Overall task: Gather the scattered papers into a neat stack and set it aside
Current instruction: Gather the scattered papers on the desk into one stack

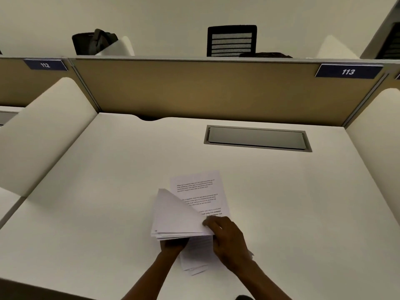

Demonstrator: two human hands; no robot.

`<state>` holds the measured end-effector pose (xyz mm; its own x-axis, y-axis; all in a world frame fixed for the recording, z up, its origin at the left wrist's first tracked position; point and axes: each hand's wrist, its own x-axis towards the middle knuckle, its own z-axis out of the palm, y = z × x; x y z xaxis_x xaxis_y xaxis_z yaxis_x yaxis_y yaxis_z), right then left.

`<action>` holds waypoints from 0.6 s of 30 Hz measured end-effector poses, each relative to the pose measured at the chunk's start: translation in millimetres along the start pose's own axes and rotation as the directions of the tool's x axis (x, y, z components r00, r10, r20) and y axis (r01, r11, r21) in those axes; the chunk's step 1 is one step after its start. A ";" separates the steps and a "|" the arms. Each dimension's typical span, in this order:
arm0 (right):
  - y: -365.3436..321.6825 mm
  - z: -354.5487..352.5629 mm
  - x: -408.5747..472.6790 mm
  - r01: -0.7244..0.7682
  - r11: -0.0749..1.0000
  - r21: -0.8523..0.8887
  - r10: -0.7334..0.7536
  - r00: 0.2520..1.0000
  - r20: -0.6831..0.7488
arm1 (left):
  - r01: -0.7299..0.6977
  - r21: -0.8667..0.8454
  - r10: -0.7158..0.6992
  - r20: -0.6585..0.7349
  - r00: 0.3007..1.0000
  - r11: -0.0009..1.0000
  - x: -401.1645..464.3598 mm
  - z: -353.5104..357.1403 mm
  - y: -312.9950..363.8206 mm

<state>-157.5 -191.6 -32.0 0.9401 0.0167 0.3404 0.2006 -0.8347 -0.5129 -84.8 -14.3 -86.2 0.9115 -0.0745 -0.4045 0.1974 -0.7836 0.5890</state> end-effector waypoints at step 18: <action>40.5 20.6 53.8 -0.714 0.692 0.102 0.671 0.689 0.274 | -0.055 0.112 0.081 -0.236 0.968 0.992 -1.4 -0.8 1.8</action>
<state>-93.1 -213.2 -50.7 0.8581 -0.3976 -0.3250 -0.5044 -0.5337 -0.6788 -85.4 -15.1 -84.0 0.9838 0.0102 -0.1789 0.1048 -0.8425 0.5284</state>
